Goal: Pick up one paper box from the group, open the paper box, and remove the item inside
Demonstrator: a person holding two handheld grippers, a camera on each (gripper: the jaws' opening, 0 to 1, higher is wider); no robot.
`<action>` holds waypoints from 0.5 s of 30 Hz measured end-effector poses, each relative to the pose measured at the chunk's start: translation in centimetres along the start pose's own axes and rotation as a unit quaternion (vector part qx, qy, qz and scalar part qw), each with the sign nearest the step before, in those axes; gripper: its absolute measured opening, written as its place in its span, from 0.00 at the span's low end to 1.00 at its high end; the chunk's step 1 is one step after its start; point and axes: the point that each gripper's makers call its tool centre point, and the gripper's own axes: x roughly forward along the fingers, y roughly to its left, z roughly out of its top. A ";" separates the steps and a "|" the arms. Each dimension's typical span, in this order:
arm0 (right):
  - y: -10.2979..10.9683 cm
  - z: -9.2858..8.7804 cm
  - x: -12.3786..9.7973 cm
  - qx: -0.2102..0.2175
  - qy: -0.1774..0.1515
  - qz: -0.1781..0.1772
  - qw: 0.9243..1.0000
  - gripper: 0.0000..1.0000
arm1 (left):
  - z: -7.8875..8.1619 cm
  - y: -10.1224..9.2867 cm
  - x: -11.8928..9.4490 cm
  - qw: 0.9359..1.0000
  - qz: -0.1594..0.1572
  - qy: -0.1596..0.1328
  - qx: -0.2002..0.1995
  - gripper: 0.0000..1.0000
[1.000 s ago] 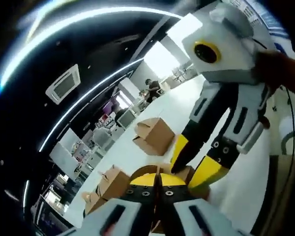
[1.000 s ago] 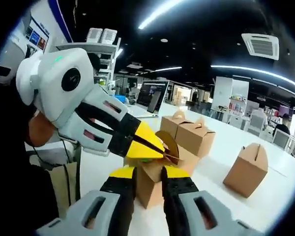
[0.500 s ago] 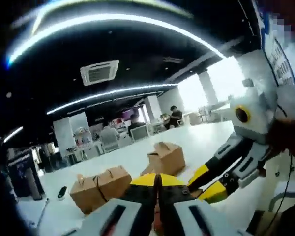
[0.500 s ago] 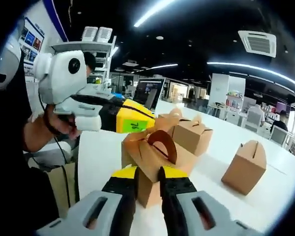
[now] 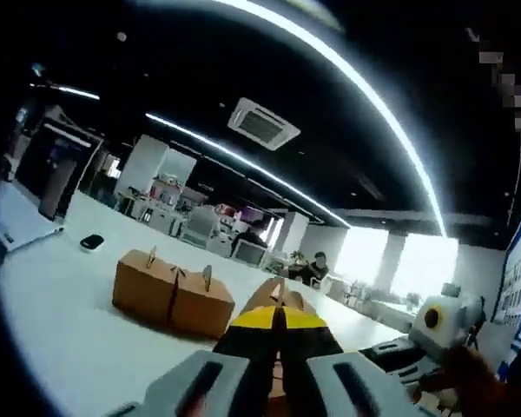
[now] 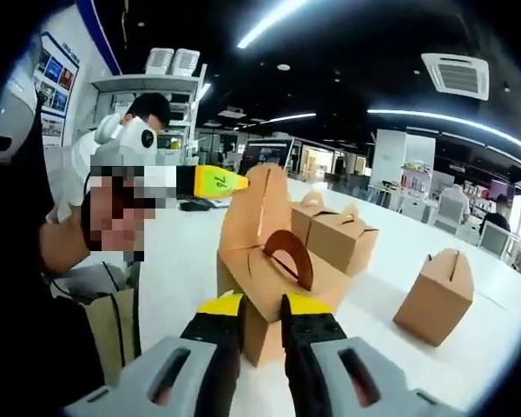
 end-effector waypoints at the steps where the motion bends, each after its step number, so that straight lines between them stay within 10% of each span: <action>1: 0.0 0.0 0.0 -0.001 0.001 0.000 1.000 0.18 | 0.1 0.4 -0.1 1.000 0.006 -0.002 -0.005 0.03; 11: 0.0 -0.1 0.1 -0.003 0.004 0.009 1.000 0.17 | 0.3 2.2 -1.0 0.998 0.037 -0.015 -0.039 0.03; 15: 0.1 0.0 0.1 -0.003 0.003 0.010 1.000 0.17 | 0.1 3.2 -1.5 0.991 0.041 -0.023 -0.127 0.03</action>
